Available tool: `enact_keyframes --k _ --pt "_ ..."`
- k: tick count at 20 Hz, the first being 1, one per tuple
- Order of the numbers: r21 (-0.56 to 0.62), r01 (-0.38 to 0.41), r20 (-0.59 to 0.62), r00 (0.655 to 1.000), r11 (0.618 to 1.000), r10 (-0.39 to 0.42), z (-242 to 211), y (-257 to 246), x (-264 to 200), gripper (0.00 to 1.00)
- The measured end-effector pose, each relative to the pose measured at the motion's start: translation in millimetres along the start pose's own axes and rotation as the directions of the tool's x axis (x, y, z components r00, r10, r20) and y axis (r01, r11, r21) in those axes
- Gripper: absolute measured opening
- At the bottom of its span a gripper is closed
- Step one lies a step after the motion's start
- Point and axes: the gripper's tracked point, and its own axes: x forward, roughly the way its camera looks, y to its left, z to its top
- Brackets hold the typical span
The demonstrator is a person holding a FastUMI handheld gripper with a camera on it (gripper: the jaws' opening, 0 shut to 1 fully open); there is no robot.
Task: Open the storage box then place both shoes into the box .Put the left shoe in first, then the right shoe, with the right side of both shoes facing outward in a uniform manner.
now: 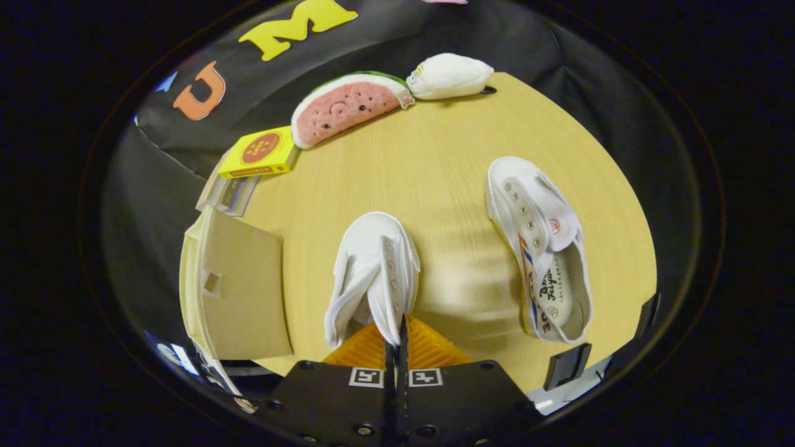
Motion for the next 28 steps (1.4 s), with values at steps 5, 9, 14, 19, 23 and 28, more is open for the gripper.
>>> enact_keyframes --k 5,9,14,19,23,28 --pt "0.050 -0.004 0.104 0.995 0.999 -0.001 11 61 -37 0.00" --pt "0.069 -0.029 0.233 0.972 0.997 0.012 17 126 -78 0.00" --pt "0.133 -0.092 0.234 0.970 0.987 0.059 -12 199 -83 0.00" --pt "0.120 -0.134 0.189 0.976 0.984 0.110 -32 267 -65 0.00" --pt "0.124 -0.147 0.166 0.978 0.981 0.125 -38 312 -40 0.00" --pt "0.092 -0.145 0.187 0.974 0.985 0.125 -44 351 -14 0.00"
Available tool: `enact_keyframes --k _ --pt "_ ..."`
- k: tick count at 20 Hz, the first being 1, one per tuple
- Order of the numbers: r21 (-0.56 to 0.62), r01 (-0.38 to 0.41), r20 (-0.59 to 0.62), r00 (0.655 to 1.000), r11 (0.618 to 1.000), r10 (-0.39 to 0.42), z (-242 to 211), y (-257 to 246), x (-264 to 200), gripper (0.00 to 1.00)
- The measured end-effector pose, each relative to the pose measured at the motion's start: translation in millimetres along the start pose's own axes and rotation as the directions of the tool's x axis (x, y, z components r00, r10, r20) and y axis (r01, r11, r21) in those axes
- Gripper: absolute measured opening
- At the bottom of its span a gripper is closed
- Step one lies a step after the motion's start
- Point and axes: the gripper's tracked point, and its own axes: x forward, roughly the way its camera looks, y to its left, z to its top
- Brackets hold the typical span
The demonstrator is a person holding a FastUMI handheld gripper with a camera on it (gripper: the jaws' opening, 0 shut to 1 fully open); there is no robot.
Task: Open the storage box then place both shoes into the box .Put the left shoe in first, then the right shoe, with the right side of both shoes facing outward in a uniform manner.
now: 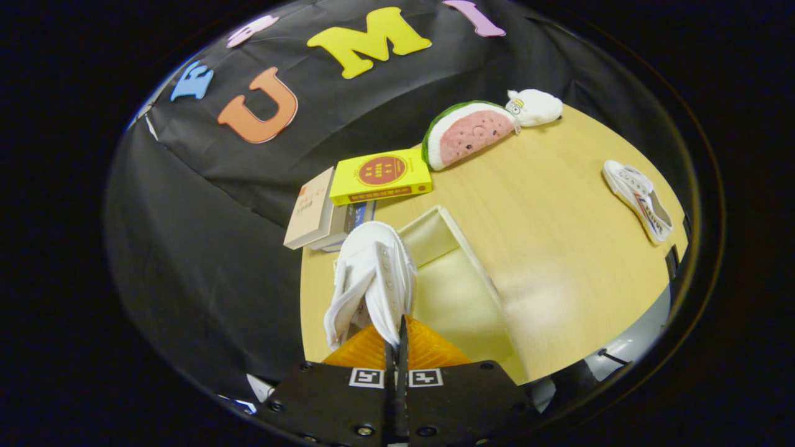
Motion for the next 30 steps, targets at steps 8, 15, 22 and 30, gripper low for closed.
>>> enact_keyframes --k 8,15,22,30 --pt "-0.030 0.034 0.004 0.999 0.999 -0.034 -24 5 36 0.00" --pt "-0.054 0.051 0.003 0.999 0.997 -0.051 -27 -1 54 0.00" --pt "-0.055 0.056 -0.012 0.998 0.997 -0.056 -35 -9 57 0.00" --pt "-0.108 0.031 -0.067 0.997 0.994 -0.039 -44 -1 69 0.10"
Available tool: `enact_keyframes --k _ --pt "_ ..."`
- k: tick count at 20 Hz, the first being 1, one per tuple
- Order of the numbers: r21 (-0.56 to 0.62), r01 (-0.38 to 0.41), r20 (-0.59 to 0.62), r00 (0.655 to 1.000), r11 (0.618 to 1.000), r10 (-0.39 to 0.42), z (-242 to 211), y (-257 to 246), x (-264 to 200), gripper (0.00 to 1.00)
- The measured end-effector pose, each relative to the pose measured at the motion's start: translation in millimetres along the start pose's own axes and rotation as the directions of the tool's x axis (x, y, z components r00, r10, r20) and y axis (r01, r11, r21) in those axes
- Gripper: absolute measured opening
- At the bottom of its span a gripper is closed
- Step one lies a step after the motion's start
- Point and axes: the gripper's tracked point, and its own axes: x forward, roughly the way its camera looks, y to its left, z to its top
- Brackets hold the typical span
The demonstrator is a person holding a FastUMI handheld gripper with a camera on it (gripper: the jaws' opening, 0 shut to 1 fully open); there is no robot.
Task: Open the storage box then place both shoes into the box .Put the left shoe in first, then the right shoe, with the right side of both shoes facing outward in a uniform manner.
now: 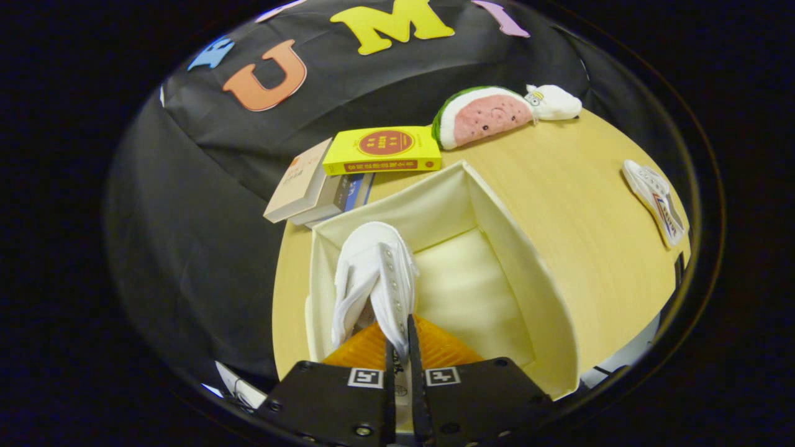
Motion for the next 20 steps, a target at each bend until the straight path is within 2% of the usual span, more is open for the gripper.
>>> enact_keyframes --k 3,4,11,14,17,20 --pt "-0.049 0.013 -0.043 0.999 0.999 -0.015 -8 -5 9 0.77" --pt "-0.065 0.019 -0.031 0.999 0.998 -0.021 -6 -8 8 0.82" --pt "-0.233 0.028 0.144 0.990 0.972 0.006 30 -25 -50 0.96" --pt "-0.305 0.041 0.240 0.970 0.951 0.035 50 -43 -92 0.96" --pt "-0.349 0.057 0.302 0.952 0.935 0.055 65 -78 -132 0.96" --pt "-0.340 0.068 0.351 0.934 0.938 0.060 83 -129 -169 0.96"
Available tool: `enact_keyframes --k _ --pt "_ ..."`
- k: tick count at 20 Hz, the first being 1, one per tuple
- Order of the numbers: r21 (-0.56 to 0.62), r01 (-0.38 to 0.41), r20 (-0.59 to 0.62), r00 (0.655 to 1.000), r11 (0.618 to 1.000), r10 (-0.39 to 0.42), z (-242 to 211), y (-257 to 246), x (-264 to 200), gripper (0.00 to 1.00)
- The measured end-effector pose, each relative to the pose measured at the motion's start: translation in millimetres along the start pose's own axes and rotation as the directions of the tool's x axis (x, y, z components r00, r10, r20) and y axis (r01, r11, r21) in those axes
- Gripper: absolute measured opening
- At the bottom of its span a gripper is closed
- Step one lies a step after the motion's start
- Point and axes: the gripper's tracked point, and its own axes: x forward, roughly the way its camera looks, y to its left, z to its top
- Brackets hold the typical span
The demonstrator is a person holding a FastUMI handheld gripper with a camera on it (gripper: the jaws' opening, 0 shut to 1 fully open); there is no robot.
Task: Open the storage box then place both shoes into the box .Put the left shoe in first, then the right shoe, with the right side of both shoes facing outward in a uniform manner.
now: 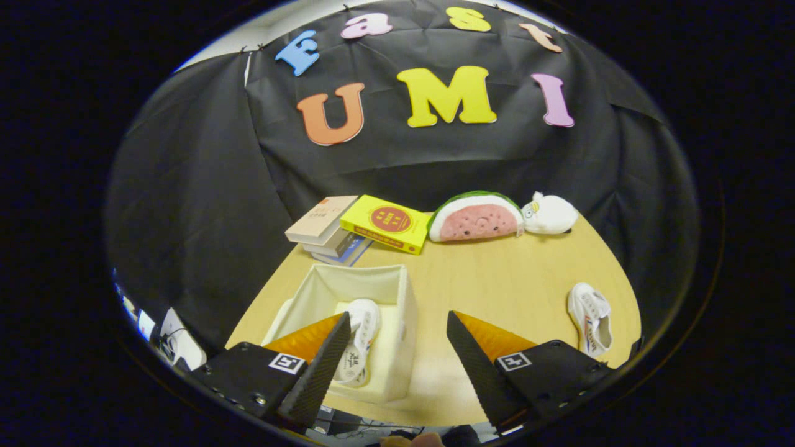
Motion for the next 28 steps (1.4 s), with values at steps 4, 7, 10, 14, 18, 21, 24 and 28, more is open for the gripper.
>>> enact_keyframes --k 4,7,10,14,18,21,24,28 --pt "-0.021 0.071 0.043 0.997 0.997 -0.070 3 -97 -28 0.96" --pt "0.005 0.122 0.029 0.992 0.992 -0.122 -3 -168 -39 0.96" --pt "0.017 0.180 0.005 0.984 0.984 -0.180 -16 -239 -42 0.96" --pt "-0.001 0.222 -0.075 0.972 0.975 -0.222 -48 -315 -31 0.96" --pt "-0.044 0.234 -0.152 0.959 0.971 -0.238 -81 -365 -2 0.96" --pt "-0.067 0.230 -0.216 0.947 0.971 -0.239 -103 -391 28 0.96" --pt "-0.033 0.223 -0.260 0.939 0.974 -0.224 -116 -403 51 0.96" --pt "-0.012 0.223 -0.280 0.935 0.975 -0.217 -122 -412 77 0.96"
